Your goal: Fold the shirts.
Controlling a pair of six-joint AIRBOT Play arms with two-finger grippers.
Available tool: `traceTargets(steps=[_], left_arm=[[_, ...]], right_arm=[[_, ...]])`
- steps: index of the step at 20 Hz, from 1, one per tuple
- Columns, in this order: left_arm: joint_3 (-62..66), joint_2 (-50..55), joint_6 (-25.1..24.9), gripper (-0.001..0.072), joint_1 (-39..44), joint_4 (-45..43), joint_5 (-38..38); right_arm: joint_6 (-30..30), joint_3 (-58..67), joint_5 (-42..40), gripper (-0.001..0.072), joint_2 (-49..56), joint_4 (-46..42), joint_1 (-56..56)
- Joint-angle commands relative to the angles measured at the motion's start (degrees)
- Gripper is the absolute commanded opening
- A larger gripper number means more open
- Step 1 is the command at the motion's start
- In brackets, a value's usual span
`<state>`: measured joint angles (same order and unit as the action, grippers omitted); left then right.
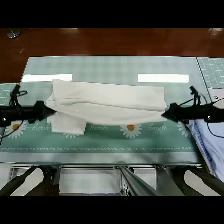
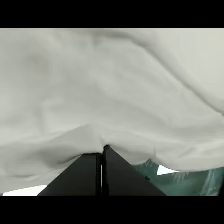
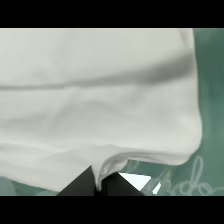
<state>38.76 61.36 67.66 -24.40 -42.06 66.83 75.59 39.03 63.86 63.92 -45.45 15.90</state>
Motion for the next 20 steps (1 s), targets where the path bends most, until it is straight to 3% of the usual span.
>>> traceTargets(steps=[1,9,15,16,17,18,20], left_arm=[[10.3,6.0,1.1,0.0029,4.6,1.4,-3.4],[34.6,30.5,11.7,0.0029,10.1,1.3,-5.3],[41.7,37.3,11.7,0.0030,12.1,-4.5,-4.4],[41.8,38.1,11.7,0.0115,12.2,-4.5,-3.7],[41.8,38.6,11.8,0.0553,12.2,-4.5,-2.6],[42.2,38.7,12.1,0.0703,11.7,-5.0,-1.0],[45.5,38.5,13.4,0.0701,8.7,-8.9,4.9]], right_arm=[[-2.1,7.2,-3.0,0.0024,2.3,5.4,-0.1],[-1.7,22.4,-3.9,0.0023,20.8,6.2,-0.1],[-1.0,27.0,-3.9,0.0025,28.2,8.1,-0.1],[-1.4,27.0,-4.0,0.0139,28.9,9.0,-0.1],[-1.8,27.0,-3.7,0.0526,29.3,9.8,0.0],[-3.6,27.2,-2.6,0.0631,29.2,9.8,0.0],[-4.4,30.1,3.6,0.0632,29.1,7.0,2.3]])
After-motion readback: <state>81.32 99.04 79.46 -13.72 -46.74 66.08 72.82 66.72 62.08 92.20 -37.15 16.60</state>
